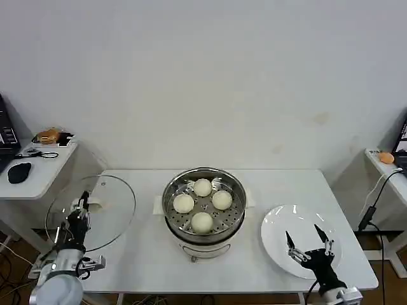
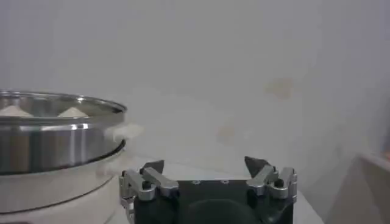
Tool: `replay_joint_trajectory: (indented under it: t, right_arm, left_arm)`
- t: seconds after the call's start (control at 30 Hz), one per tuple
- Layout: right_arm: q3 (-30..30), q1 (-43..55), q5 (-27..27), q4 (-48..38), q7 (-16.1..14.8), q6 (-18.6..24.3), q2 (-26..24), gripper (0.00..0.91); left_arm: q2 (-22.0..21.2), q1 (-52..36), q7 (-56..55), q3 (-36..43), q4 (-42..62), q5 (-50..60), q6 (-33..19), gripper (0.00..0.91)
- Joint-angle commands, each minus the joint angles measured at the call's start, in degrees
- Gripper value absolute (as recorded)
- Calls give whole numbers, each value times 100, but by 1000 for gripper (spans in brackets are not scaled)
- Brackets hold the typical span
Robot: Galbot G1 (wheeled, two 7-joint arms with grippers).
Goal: Take steamed baozi put them in steamer then cover it.
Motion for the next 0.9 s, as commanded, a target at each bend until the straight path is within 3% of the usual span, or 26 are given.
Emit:
replay_joint_trajectory:
  t: [0.03, 0.27, 0.9]
  right_arm:
    - [-20, -66, -452, -3, 7, 115, 33, 907]
    - [-38, -98, -649, 4, 3, 148, 209, 907]
    - [-648, 71, -1200, -143, 41, 30, 476, 907]
  left_arm:
    - [483, -53, 1288, 247, -1314, 170, 834, 0]
    - [564, -989, 2127, 1132, -1278, 438, 1200, 0]
    - [-570, -1755, 2753, 2346, -799, 1211, 1494, 0]
